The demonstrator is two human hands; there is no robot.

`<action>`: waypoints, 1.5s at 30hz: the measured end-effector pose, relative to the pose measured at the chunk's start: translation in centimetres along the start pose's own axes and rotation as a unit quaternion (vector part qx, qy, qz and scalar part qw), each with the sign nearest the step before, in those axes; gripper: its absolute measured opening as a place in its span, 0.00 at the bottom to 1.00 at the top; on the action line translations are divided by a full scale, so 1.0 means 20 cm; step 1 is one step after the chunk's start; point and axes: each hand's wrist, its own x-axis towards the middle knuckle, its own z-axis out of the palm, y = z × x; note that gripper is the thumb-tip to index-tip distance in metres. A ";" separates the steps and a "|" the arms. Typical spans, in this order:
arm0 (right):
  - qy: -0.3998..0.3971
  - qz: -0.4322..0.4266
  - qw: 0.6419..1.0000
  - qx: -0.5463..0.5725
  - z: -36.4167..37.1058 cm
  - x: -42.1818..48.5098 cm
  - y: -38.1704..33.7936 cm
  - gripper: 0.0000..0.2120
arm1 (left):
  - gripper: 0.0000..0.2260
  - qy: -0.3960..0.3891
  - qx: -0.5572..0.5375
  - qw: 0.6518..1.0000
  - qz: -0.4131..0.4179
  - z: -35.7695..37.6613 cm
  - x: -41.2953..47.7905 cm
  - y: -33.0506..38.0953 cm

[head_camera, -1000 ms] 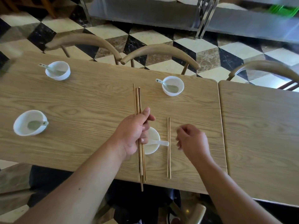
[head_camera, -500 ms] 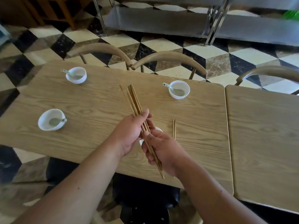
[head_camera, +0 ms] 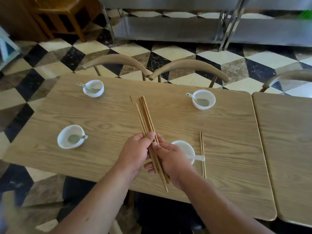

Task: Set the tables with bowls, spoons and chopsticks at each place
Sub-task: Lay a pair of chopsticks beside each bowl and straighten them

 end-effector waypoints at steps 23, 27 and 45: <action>0.099 -0.018 0.994 -0.044 1.58 0.42 0.14 0.19 | 0.12 -0.108 0.064 0.992 -0.014 -1.65 0.25 0.46; 0.107 -0.026 0.992 -0.056 1.55 0.44 0.12 0.17 | 0.13 -0.119 0.064 0.991 -0.018 -1.64 0.26 0.47; 0.256 -0.144 0.869 -0.399 1.09 0.53 -0.05 0.08 | 0.10 -0.069 0.059 0.995 -0.050 -1.47 0.37 0.55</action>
